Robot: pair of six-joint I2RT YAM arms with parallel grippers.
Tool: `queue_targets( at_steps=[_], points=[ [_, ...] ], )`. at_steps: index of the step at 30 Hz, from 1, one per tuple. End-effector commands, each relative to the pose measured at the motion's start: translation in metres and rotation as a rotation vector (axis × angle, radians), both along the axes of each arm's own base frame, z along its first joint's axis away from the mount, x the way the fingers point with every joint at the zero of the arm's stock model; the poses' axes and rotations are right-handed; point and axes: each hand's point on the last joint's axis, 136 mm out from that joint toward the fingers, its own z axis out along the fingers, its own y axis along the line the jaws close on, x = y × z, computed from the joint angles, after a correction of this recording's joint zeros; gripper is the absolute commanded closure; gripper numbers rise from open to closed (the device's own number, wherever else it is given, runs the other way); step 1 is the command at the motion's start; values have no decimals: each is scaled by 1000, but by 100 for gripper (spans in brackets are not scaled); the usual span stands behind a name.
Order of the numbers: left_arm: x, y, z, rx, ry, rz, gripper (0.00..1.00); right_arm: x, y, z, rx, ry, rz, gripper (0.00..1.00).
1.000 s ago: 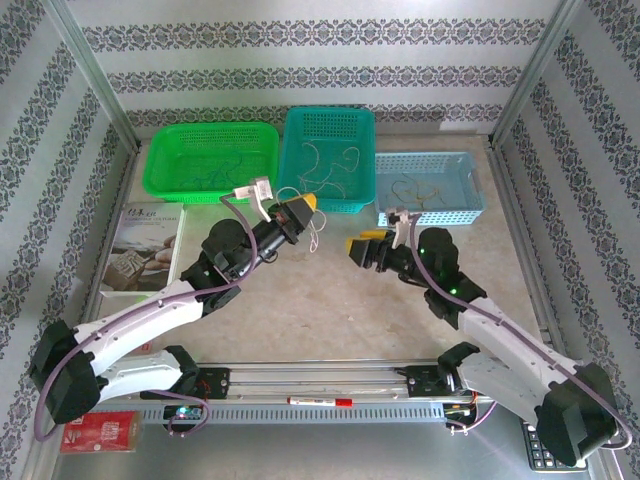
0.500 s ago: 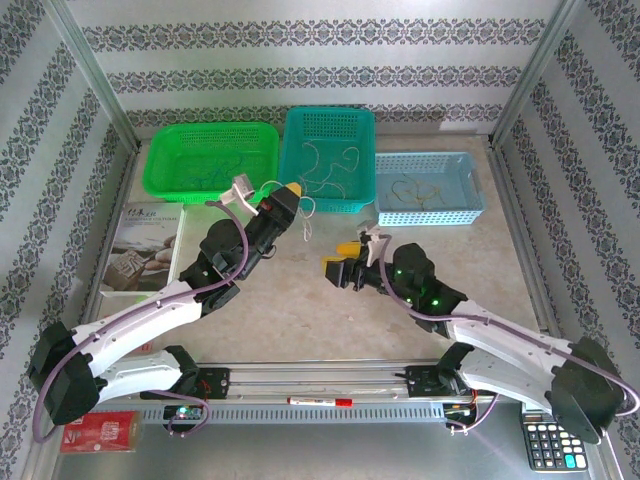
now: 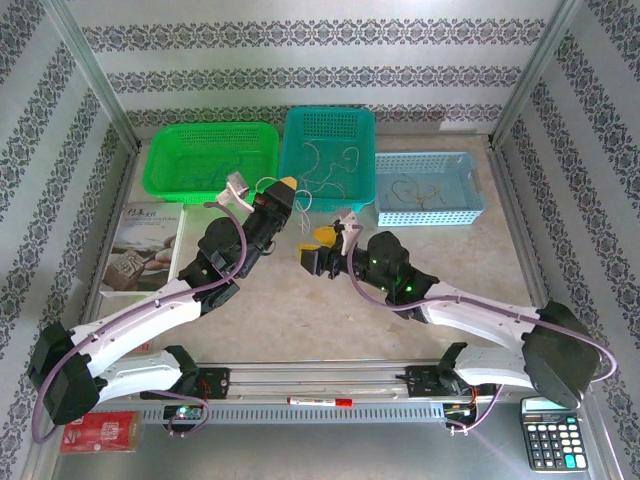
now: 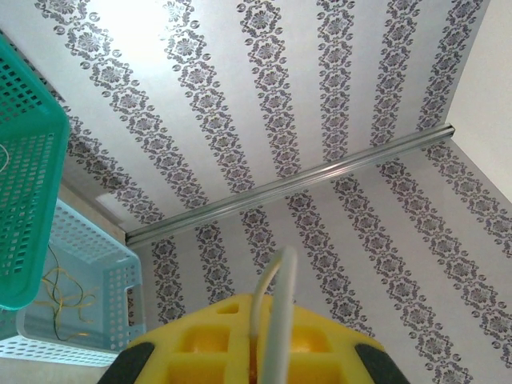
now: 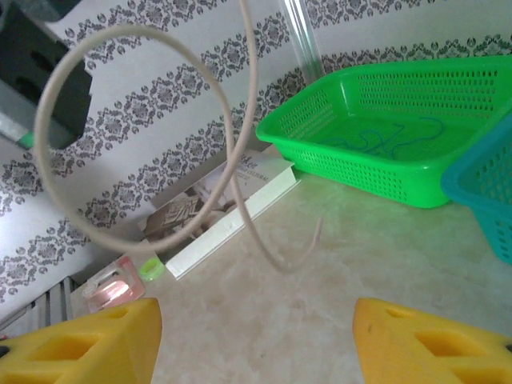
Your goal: Untangle the cables
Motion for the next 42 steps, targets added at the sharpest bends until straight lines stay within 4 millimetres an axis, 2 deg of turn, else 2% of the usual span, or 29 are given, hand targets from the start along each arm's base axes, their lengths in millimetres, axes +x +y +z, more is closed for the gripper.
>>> queue_targets(
  at_steps=[1,5,8,9,13,14,18,24,29,35,38,42],
  points=[
    [0,5,23,-91,-20,5,100,8,9,30,64,-79,-12,36],
    [-1,4,23,-97,-15,-1,100,15,17,35,73,-89,-17,38],
    [-1,4,22,-94,-10,-4,100,21,18,37,77,-99,-34,46],
    [-1,5,22,-96,-8,-3,100,22,18,38,77,-101,-40,53],
    [-2,8,20,-88,-13,11,100,27,12,30,67,-87,-71,94],
    [-2,9,21,-84,-15,14,100,28,9,25,61,-77,-79,100],
    [-3,15,29,-48,-59,47,100,28,-12,-4,30,-26,-133,100],
    [-3,25,54,32,-146,81,100,26,-62,-49,-16,56,-250,100],
    [1,29,60,122,-193,92,100,22,-106,-72,-45,104,-344,100],
    [9,38,64,169,-220,109,100,17,-147,-90,-70,140,-443,100],
    [13,41,71,189,-237,115,100,15,-161,-98,-68,161,-479,100],
    [18,46,87,234,-277,134,100,10,-170,-110,-67,190,-502,100]
  ],
)
